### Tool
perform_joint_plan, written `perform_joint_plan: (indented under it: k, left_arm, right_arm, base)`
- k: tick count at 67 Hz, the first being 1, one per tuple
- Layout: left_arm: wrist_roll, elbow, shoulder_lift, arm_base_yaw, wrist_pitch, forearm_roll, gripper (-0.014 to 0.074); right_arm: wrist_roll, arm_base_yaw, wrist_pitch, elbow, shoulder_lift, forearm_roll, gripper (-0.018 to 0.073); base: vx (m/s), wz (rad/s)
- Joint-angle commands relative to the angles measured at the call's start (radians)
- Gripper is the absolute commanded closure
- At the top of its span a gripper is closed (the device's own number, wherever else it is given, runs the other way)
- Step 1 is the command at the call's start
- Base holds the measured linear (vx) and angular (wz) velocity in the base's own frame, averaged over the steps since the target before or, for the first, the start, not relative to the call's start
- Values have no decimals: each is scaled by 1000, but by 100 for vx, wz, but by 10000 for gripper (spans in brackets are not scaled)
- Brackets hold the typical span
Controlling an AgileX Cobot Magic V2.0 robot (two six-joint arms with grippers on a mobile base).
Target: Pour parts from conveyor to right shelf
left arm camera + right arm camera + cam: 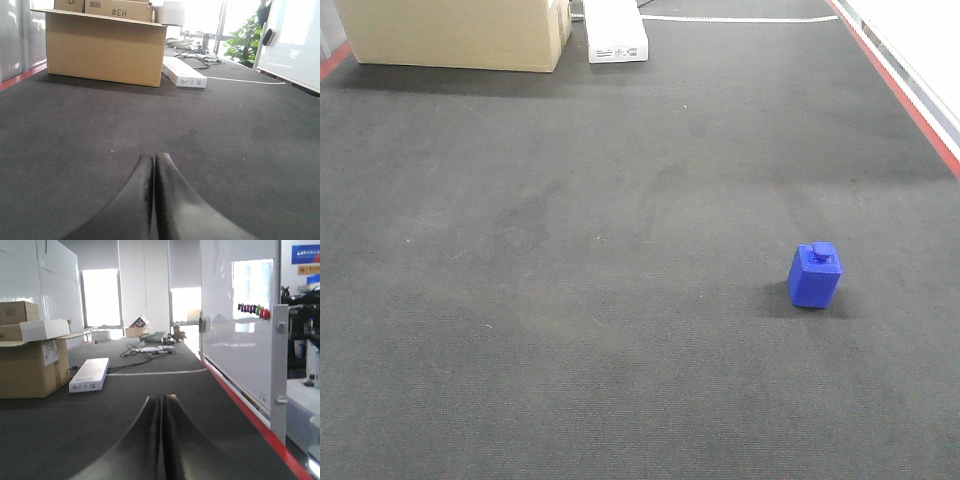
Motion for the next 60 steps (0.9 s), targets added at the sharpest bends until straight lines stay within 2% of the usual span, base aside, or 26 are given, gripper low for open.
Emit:
perform_joint_plan:
  k: [1,12,37,46,60]
  left_arm:
    - [-4,22,-9,-5,-75,-9,603]
    - [-4,22,-9,-5,-75,-9,603]
    - [-4,22,-9,-5,-75,-9,603]
    - [-4,22,-9,-5,-75,-9,603]
    - [-4,22,-9,-5,-75,-9,603]
  right_arm:
    - [6,-8,73,-111,115,16,568]
    - [5,-8,220,-180,269,22,568]
    - [16,-8,249,-180,399,42,549]
    - [-7,31,298,-235,457,44,455]
    - [-37,141,336,-356,641,42,195]
  base:
    - [0,0]
    - [0,0]
    - [0,0]
    - [0,0]
    - [0,0]
